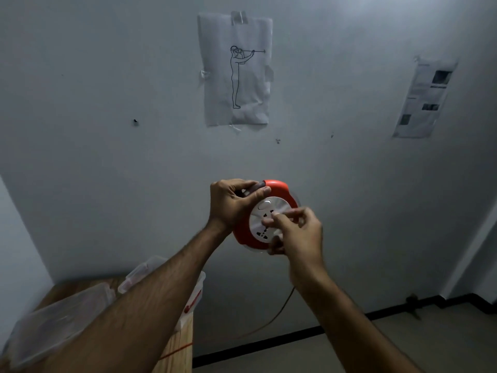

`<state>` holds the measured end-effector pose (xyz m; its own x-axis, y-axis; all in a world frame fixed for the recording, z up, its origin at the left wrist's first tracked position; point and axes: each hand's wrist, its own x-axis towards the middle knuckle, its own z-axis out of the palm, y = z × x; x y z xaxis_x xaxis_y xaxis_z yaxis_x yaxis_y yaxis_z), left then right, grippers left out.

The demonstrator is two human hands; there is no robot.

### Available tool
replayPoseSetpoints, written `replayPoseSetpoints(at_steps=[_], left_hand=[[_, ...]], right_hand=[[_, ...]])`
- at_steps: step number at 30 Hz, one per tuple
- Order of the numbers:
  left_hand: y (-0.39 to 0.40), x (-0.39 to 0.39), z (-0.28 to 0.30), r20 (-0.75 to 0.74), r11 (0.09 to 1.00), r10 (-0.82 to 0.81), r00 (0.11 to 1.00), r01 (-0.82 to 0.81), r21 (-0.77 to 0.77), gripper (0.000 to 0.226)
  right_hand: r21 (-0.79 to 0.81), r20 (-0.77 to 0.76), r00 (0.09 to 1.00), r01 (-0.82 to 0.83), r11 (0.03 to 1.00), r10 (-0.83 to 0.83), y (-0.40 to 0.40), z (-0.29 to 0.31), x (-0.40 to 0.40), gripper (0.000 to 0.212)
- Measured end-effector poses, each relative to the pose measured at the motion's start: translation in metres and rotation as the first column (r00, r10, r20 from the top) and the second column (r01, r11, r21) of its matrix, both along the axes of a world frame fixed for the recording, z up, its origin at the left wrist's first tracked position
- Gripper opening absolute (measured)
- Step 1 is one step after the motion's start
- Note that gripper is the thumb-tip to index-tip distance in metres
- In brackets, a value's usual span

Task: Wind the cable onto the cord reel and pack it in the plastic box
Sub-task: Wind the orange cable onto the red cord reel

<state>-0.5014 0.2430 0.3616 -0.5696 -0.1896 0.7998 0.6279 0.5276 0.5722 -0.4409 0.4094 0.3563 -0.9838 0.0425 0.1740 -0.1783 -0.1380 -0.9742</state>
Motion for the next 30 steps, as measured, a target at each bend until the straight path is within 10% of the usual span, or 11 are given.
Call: replayPoseSetpoints(at_steps=[3, 5, 8, 18, 30], left_hand=[[-0.003, 0.0, 0.002, 0.012, 1.0, -0.006, 1.0, 0.006, 0.022, 0.03], [-0.002, -0.001, 0.005, 0.012, 0.999, -0.019, 1.0, 0.018, 0.029, 0.028], [-0.001, -0.003, 0.006, 0.027, 0.999, -0.045, 0.999, 0.045, 0.019, 0.028], [0.005, -0.002, 0.004, 0.054, 0.998, -0.053, 0.997, 0.054, -0.018, 0.028], [0.002, 0.001, 0.009, 0.084, 0.993, -0.053, 0.995, 0.061, -0.102, 0.029]], right_hand=[[0.629, -0.71, 0.676, 0.485, 0.607, 0.196, 0.017, -0.02, -0.015, 0.038], [0.738, -0.673, 0.62, 0.597, 0.314, 0.404, 0.024, -0.032, -0.025, 0.061], [0.734, -0.639, 0.608, 0.664, 0.14, 0.471, 0.032, -0.035, -0.034, 0.083], [0.623, -0.667, 0.44, 0.772, 0.126, 0.601, 0.03, -0.011, -0.046, 0.058], [0.743, -0.644, 0.562, 0.619, 0.253, 0.519, 0.016, -0.025, -0.061, 0.052]])
